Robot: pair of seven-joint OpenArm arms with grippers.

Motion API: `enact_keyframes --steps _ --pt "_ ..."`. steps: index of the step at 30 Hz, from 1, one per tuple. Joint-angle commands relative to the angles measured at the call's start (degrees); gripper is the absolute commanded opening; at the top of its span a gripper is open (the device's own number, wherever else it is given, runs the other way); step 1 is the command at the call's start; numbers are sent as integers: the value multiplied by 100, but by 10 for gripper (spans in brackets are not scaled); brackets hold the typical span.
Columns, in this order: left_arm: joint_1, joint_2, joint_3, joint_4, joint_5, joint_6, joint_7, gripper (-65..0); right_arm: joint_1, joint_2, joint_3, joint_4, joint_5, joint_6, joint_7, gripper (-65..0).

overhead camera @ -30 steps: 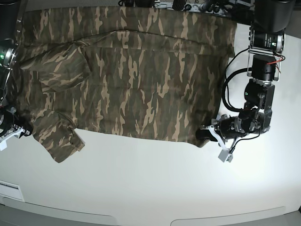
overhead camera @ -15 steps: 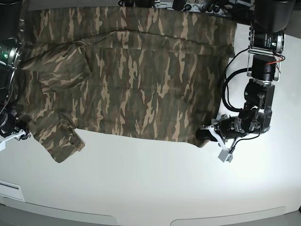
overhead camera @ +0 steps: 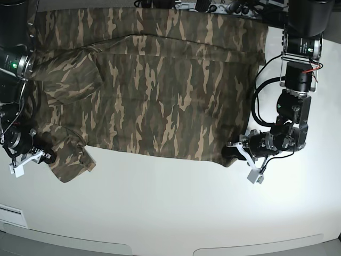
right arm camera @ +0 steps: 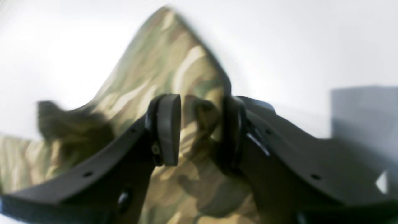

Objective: Fold the T-shirt properly
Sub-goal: 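Grasp the shirt's side edge with the left gripper and the hem corner with the right, then lift the grasped side edge with both grippers and fold it over toward the collar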

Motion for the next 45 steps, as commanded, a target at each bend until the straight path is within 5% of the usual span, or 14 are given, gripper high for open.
enact_keyframes --steps 1,6,10,17,26,32,38,45 --pt "-50 -92 15 -2 299 133 225 -650 111 138 -4 31 15 22 -155 -397" --pt "-48 -92 15 -2 299 131 225 -650 116 275 -4 31 223 83 -55 -428" --pt "-50 -92 15 -2 299 133 223 -650 168 343 -4 31 223 44 2 -650" --pt "-57 -94 15 -2 306 133 -48 -650 605 343 -4 35 660 226 -256 -650" --pt "-278 -76 15 -2 758 131 -791 -650 1047 345 -79 35 494 226 -105 -650" --pt "-686 -61 15 -2 839 -146 -798 -650 1045 343 -435 35 503 226 -103 -650" --pt "-839 -63 15 0 448 -750 -511 -650 1047 365 -461 46 713 226 -262 -650" --pt "-793 -79 15 2 -616 -1690 389 -650 916 398 -461 715 1784 226 -1600 -650"
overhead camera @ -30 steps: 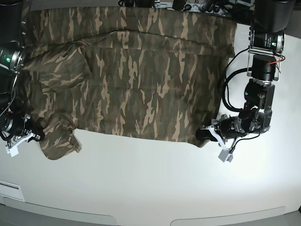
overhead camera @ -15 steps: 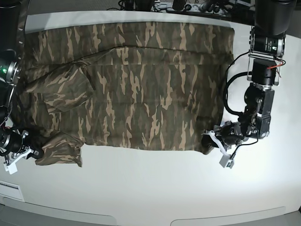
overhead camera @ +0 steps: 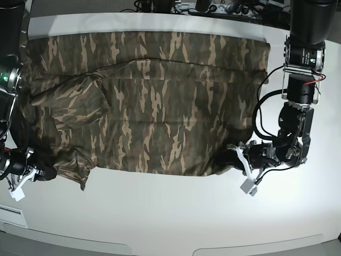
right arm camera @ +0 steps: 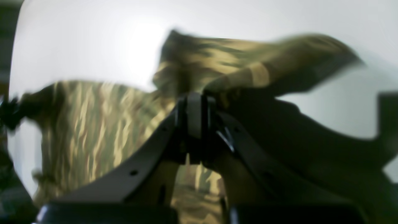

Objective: Fold the T-shirt properly
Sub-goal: 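Lift the grasped side edge with both grippers and fold it over toward the collar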

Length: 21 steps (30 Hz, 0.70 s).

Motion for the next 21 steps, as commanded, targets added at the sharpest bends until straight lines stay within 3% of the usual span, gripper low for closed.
enact_keyframes --steps 1,12,17,21 --pt "-203 -92 -28 98 -269 -162 -17 -650 81 177 22 280 256 47 79 -650" --pt "-94 -168 -26 389 -1016 -244 601 -650 -1735 719 24 2428 529 47 201 -650" --pt "195 -201 -26 962 -1167 -244 975 -650 -2162 918 35 2767 535 47 197 -650" --pt "387 -437 -26 1399 -1161 -244 975 -650 -2205 1180 39 2863 551 47 192 -650"
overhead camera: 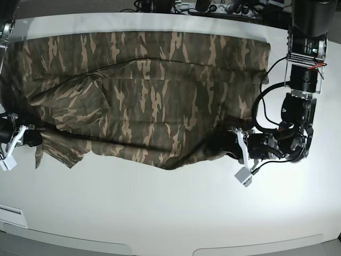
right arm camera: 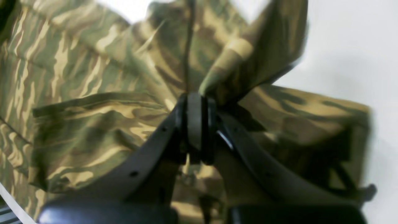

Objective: Fold the T-shirt properly
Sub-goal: 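Lift the grasped side edge with both grippers and fold it over toward the collar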

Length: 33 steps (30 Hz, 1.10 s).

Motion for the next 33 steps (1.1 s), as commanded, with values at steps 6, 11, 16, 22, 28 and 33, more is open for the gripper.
enact_keyframes --steps 6,11,16,22,28,33 --pt "-111 -474 -52 166 -118 -52 -98 -650 142 557 66 98 385 30 -72 -650" --pt "-79 -649 -52 166 -501 -52 68 -650 133 586 66 98 400 30 -81 -650" --pt "-28 -713 -52 168 -1342 -52 723 -650 122 590 66 98 723 30 -610 -650" --pt "44 -874 -48 168 -2186 -52 1294 -650 116 605 66 98 1875 30 -1639 -650" --pt "44 -1117 -48 168 -2239 -52 1453 -650 -133 634 63 96 1565 30 -1639 -650" --pt "50 -1147 -35 168 -2239 -52 1453 -650 -334 629 63 96 1397 30 -1639 -650"
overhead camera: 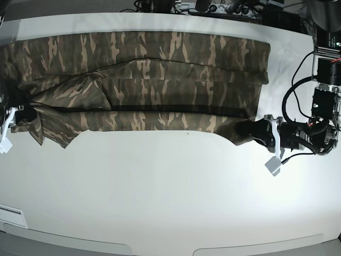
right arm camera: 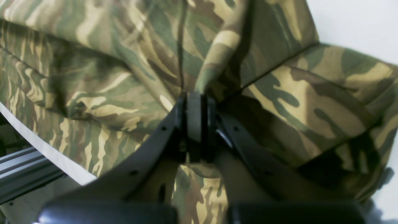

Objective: Fold the T-shirt properly
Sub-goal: 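Lift the grasped side edge with both grippers and fold it over toward the collar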

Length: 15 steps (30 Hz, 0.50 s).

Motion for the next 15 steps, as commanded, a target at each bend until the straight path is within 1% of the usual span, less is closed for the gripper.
enact_keyframes --steps 1,4,6,10,15 --pt "-129 -92 -4 90 -139 -52 21 -650 133 190 63 76 87 28 47 -650" --pt "-87 -92 101 90 -139 -52 21 -650 149 195 63 76 48 28 47 -650" --pt "2 -94 173 90 -139 -52 21 -650 146 192 63 76 -208 28 138 -650" --pt "197 -94 413 90 -139 -52 21 -650 146 192 66 76 -850 28 597 -650" --pt "219 -111 529 90 -139 -52 21 -650 146 192 66 76 -949 28 629 -650"
